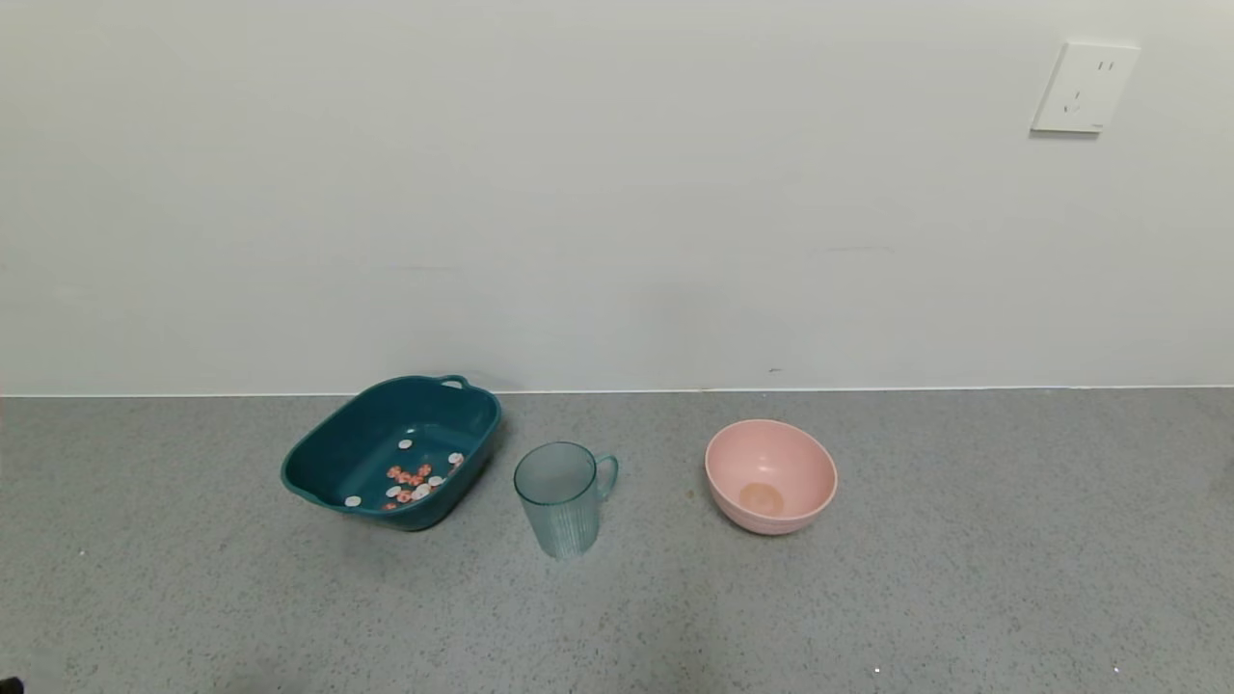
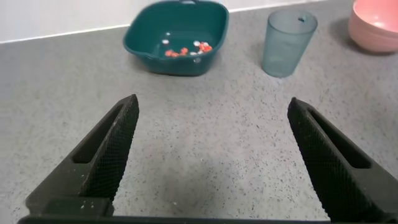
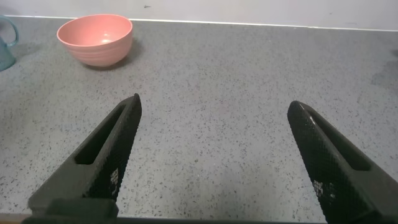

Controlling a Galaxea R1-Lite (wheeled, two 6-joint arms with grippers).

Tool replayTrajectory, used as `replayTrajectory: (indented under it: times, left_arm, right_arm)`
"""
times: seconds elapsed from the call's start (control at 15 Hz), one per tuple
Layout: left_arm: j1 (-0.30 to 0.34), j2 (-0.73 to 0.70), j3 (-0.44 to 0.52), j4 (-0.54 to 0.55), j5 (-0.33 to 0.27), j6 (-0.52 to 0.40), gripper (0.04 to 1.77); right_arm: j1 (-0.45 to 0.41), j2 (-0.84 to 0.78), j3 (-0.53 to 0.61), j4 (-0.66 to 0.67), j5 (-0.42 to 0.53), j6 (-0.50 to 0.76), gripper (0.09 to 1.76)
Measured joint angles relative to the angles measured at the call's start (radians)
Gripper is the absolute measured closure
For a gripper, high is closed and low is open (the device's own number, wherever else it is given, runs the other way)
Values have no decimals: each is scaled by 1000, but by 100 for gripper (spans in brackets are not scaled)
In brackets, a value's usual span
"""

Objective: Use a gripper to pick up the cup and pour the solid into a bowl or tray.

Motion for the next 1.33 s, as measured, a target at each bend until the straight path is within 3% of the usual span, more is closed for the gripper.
replayTrajectory:
  times: [0.2, 0.53, 0.87, 1.07, 1.33]
  left_arm:
    - [38, -133, 9, 38, -5, -1, 9]
    - [36, -333, 66, 36, 1, -16, 9]
    - [35, -379, 159, 14, 14, -55, 9]
    - [35, -382, 172, 81, 22, -54, 9]
    - [35, -383, 175, 60, 34, -61, 9]
  right_arm:
    - [0, 0, 0, 0, 0, 0, 14]
    - [0, 0, 0, 0, 0, 0, 14]
    - [0, 0, 0, 0, 0, 0, 14]
    - [0, 0, 0, 0, 0, 0, 14]
    - [0, 0, 0, 0, 0, 0, 14]
